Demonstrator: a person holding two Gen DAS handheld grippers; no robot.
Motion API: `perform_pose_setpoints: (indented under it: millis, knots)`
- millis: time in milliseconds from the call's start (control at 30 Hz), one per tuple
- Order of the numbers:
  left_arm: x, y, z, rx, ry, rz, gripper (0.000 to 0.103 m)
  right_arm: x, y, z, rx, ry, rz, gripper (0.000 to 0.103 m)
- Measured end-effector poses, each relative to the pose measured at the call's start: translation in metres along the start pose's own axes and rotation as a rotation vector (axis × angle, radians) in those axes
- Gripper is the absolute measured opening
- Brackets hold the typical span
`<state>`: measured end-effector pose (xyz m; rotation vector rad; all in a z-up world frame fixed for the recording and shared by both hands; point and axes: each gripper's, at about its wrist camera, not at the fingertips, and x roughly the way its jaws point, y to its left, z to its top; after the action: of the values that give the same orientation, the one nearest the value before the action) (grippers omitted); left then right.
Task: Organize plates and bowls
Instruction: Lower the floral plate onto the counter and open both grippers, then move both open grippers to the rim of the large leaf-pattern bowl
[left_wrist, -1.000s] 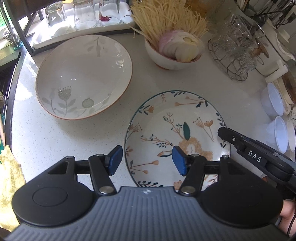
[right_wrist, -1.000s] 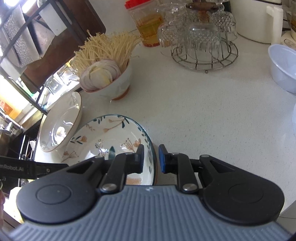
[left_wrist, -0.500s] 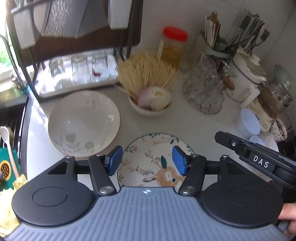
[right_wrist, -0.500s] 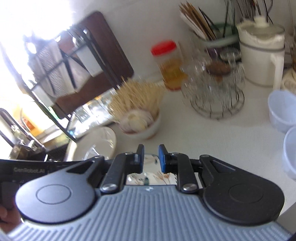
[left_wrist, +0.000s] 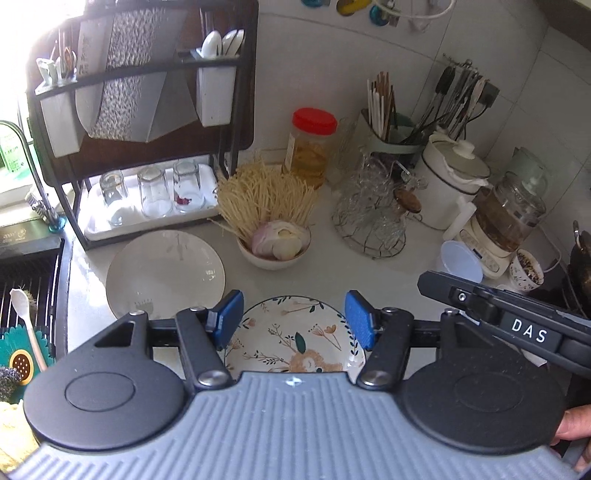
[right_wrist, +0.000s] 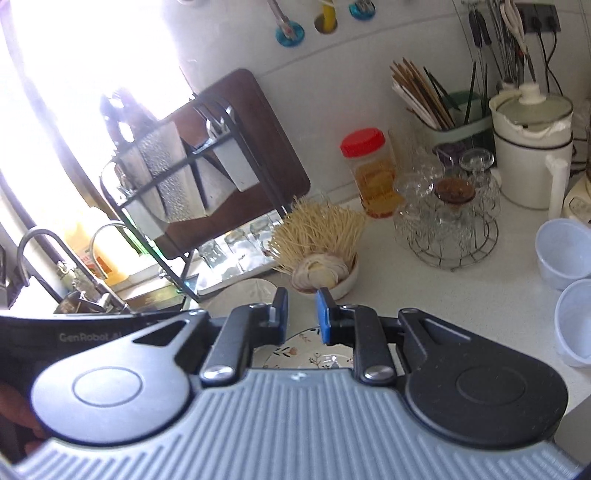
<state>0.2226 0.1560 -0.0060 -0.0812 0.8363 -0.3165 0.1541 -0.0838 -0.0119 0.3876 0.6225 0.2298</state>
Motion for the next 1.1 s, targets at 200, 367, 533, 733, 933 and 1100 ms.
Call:
perform_pose_setpoints:
  millis: [200, 367, 533, 733, 933, 1100]
  knots:
    - [-0.031, 0.013, -0.004, -0.017, -0.029, -0.03, 0.068, -0.029, 0.016, 0.004, 0.02, -0.053, 0.023, 0.021]
    - [-0.052, 0.028, -0.012, -0.035, -0.048, -0.035, 0.068, -0.039, 0.037, -0.004, -0.02, -0.066, -0.008, 0.021]
    - [-0.069, 0.046, -0.025, -0.05, -0.061, -0.033, 0.068, -0.043, 0.062, -0.017, -0.054, -0.062, -0.015, 0.021]
    - [-0.082, 0.07, -0.042, -0.067, -0.05, -0.038, 0.068, -0.042, 0.088, -0.037, -0.062, -0.041, -0.022, 0.021]
    - [-0.084, 0.094, -0.056, -0.064, -0.023, -0.044, 0.068, -0.031, 0.105, -0.056, -0.05, -0.01, -0.042, 0.021]
    - [-0.08, 0.112, -0.062, -0.075, 0.0, -0.039, 0.068, -0.021, 0.112, -0.064, -0.045, 0.01, -0.072, 0.021]
